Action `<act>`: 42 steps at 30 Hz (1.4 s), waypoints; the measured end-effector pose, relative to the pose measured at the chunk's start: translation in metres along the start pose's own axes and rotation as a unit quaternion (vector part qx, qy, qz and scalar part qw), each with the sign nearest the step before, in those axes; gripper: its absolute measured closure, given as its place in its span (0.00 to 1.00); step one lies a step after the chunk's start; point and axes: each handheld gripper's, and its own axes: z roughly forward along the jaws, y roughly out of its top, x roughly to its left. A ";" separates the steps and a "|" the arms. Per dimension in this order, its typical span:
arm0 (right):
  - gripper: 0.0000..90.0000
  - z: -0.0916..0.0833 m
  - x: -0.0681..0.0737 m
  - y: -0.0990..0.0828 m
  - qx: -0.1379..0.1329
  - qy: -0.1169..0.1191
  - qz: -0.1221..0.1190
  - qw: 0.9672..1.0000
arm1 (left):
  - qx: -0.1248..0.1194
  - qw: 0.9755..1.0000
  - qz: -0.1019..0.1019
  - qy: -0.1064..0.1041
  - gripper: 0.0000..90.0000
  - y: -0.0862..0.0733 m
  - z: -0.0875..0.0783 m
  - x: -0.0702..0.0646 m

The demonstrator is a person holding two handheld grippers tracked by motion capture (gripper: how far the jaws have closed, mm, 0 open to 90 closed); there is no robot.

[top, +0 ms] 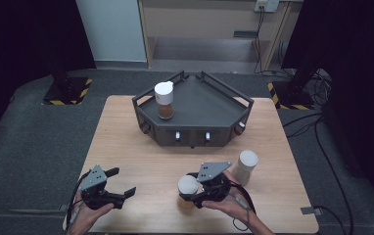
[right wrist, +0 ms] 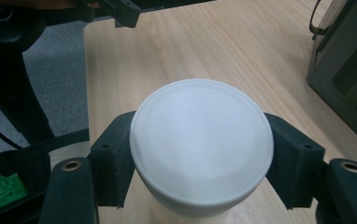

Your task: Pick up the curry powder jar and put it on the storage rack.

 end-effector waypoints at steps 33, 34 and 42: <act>0.38 -0.027 -0.039 0.068 0.020 -0.017 -0.006 1.000 | -0.001 1.000 -0.006 -0.002 0.03 -0.001 0.000 0.002; 0.38 -0.028 -0.041 0.071 0.021 -0.019 -0.005 1.000 | -0.001 1.000 -0.006 -0.002 0.03 -0.001 0.000 0.002; 0.38 -0.040 -0.060 0.093 0.021 -0.037 0.002 0.999 | -0.001 1.000 -0.008 -0.002 0.03 -0.001 0.000 0.002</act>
